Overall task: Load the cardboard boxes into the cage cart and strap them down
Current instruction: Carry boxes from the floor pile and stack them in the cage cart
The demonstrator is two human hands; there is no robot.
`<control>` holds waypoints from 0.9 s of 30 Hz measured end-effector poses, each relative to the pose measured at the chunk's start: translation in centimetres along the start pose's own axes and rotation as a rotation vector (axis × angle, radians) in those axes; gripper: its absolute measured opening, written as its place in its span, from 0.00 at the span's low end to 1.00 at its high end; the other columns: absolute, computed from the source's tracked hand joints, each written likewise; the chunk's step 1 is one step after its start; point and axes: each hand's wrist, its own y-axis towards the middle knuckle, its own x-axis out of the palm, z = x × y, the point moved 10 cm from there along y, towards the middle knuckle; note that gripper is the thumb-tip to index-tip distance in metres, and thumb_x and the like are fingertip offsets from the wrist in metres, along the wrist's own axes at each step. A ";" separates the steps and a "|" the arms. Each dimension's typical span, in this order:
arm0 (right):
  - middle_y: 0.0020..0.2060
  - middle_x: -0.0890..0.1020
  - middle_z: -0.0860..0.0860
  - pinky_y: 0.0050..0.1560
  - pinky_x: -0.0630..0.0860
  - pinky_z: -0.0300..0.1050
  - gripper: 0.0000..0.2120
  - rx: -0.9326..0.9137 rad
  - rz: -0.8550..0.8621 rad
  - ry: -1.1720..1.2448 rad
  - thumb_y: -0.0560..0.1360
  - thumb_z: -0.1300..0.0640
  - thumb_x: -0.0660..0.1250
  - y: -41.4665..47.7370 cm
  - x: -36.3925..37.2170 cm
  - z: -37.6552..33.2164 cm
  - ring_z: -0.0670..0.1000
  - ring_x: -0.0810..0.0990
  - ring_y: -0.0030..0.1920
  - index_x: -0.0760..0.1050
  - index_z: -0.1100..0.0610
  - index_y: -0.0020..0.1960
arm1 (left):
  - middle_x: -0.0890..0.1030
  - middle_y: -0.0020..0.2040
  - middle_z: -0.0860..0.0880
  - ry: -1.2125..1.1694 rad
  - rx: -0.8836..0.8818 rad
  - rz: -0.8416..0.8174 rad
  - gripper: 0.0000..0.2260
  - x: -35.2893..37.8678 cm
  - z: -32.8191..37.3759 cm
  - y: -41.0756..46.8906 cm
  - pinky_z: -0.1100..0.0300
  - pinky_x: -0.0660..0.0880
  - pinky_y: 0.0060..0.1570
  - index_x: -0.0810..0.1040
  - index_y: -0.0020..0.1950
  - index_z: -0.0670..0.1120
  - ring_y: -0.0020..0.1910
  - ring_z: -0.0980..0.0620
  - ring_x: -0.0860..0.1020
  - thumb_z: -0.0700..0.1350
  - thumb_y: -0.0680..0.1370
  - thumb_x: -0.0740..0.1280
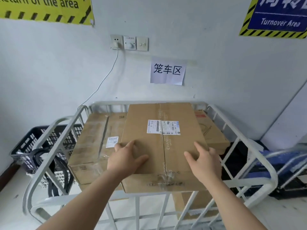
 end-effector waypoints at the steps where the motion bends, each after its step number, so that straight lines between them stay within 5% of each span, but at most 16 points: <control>1: 0.63 0.68 0.57 0.51 0.76 0.49 0.30 0.001 -0.018 0.001 0.73 0.35 0.60 1.3 1.1 -0.3 0.57 0.72 0.60 0.62 0.42 0.73 | 0.66 0.67 0.46 0.003 -0.015 -0.006 0.35 0.4 -0.3 1.2 0.56 0.75 0.47 0.60 0.73 0.61 0.53 0.46 0.78 0.70 0.69 0.64; 10: 0.66 0.67 0.58 0.60 0.72 0.56 0.32 0.006 -0.215 -0.003 0.72 0.34 0.59 14.8 11.4 -0.7 0.60 0.67 0.64 0.61 0.42 0.73 | 0.66 0.67 0.46 0.048 -0.165 -0.110 0.37 5.3 -1.5 13.4 0.56 0.75 0.49 0.59 0.74 0.58 0.54 0.47 0.78 0.70 0.69 0.63; 27: 0.64 0.67 0.58 0.62 0.71 0.54 0.33 0.057 -0.585 -0.069 0.73 0.37 0.62 29.7 29.3 1.5 0.60 0.71 0.62 0.59 0.46 0.75 | 0.65 0.66 0.43 -0.031 -0.351 -0.378 0.34 18.9 -6.2 30.4 0.51 0.74 0.58 0.63 0.71 0.56 0.57 0.44 0.76 0.65 0.69 0.67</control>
